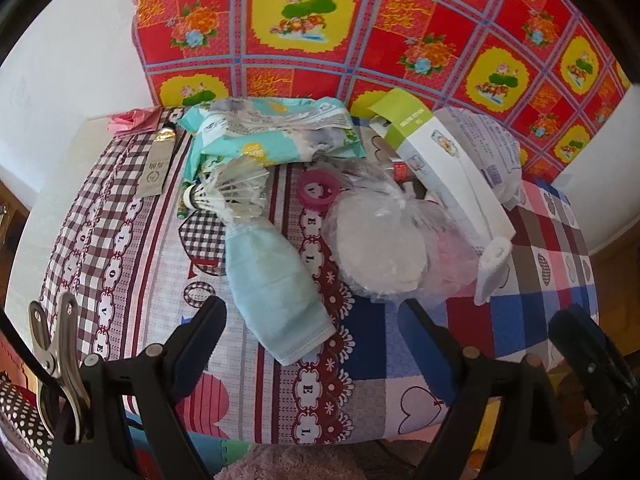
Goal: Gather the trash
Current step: 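Move both tools toward the trash pile on the bed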
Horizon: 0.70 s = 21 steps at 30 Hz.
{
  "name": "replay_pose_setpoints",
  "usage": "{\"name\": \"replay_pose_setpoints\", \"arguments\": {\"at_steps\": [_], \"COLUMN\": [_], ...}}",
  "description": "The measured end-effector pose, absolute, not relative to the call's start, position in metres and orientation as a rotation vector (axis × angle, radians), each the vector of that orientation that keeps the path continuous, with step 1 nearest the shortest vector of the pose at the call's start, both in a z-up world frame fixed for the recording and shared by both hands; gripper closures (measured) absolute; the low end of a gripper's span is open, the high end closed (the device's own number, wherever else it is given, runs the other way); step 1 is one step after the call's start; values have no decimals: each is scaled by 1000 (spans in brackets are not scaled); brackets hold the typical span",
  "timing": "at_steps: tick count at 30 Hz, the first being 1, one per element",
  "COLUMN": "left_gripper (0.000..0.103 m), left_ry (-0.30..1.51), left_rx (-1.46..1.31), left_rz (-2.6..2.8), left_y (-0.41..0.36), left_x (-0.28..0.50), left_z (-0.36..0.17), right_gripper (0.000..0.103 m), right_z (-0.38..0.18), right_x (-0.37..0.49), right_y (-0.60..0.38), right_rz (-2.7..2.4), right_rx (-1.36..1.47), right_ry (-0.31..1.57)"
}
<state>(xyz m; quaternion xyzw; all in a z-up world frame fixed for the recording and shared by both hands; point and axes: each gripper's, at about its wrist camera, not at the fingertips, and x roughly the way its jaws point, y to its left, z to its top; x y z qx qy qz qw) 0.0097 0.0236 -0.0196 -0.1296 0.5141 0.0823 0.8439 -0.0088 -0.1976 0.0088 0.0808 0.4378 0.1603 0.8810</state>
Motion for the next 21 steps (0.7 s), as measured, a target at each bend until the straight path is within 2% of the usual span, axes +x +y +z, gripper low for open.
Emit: {"name": "replay_pose_setpoints", "arguments": {"at_steps": [10,16,21], "left_gripper": [12,13,17], "left_ry": [1117,1134,1161], "left_rx": [-317,-331,-339], "left_rz": [228,259,276], "left_y": [41,48,50], "left_x": [13,19,24], "left_z": [-27,-36,-47], "right_gripper": [5,5,5], "right_z": [6,6,-4], "right_x": [-6,-3,5], "right_y": [-201,-205,-208], "right_rz": [331,315,330], "right_rx": [184,87,38], "right_ry": [921,883,892]}}
